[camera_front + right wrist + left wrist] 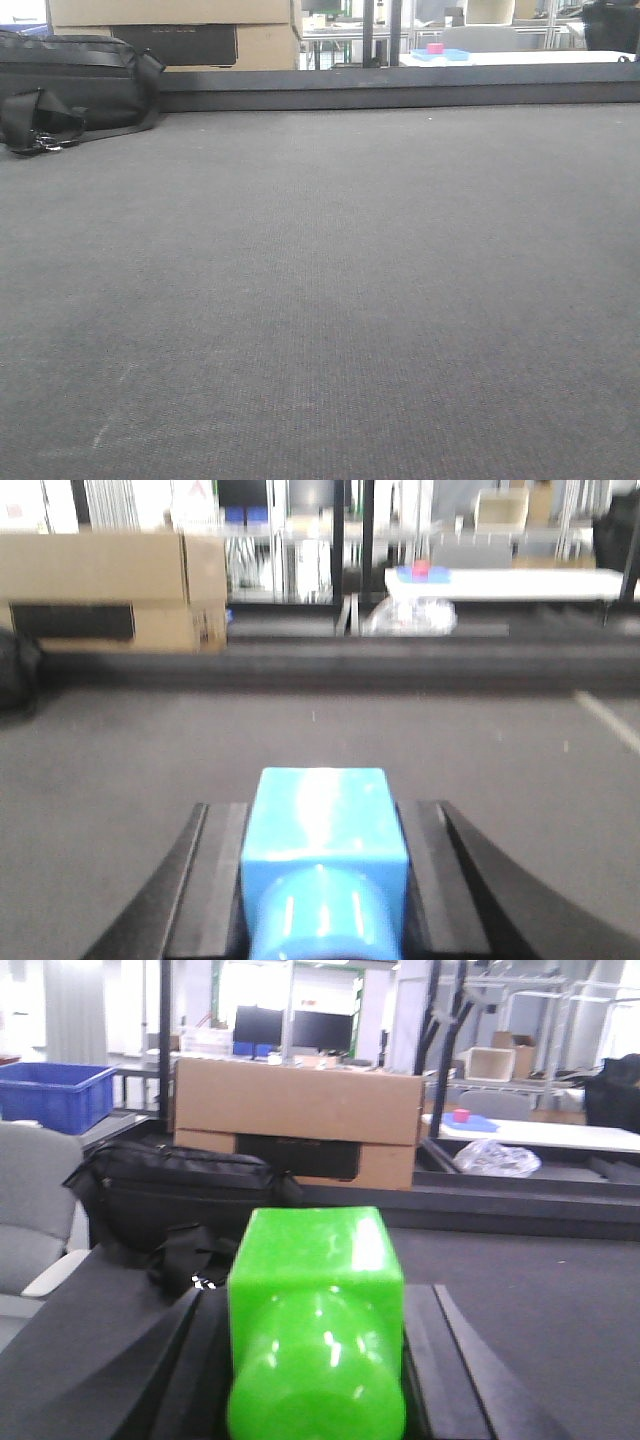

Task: Grab block from conveyor and place in blue bin
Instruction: 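Drive away from the conveyor holding both blocks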

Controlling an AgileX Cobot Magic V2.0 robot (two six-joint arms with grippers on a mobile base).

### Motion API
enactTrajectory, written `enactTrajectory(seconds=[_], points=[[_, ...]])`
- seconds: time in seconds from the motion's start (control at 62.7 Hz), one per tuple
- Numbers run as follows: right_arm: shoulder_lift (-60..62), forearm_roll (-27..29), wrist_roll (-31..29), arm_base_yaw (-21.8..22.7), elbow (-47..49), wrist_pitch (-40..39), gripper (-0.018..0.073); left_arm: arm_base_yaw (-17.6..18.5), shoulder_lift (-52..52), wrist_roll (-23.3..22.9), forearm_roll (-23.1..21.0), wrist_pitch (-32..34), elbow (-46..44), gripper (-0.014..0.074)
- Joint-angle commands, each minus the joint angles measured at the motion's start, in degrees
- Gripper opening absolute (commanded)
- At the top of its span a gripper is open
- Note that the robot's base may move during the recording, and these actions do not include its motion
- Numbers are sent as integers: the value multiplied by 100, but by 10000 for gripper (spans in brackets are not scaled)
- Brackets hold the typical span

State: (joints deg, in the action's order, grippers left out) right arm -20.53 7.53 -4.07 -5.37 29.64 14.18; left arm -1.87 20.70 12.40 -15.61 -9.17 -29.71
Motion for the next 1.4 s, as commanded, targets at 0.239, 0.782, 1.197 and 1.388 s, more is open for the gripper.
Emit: enactTrajectory(seconds=[0.239,0.782,1.197,1.388], points=[[120,21,-40,2,59,-213,-154,93,-83,-25,-7,31,-3,-111],[120,21,-40,2,59,-204,-154,93,-83,-25,-7,31,-3,-111],[120,21,-40,2,59,-204,-154,93,-83,-25,-7,31,-3,-111],[120,21,-40,2,59,-204,-154,93,-83,-25,-7,31,-3,-111]])
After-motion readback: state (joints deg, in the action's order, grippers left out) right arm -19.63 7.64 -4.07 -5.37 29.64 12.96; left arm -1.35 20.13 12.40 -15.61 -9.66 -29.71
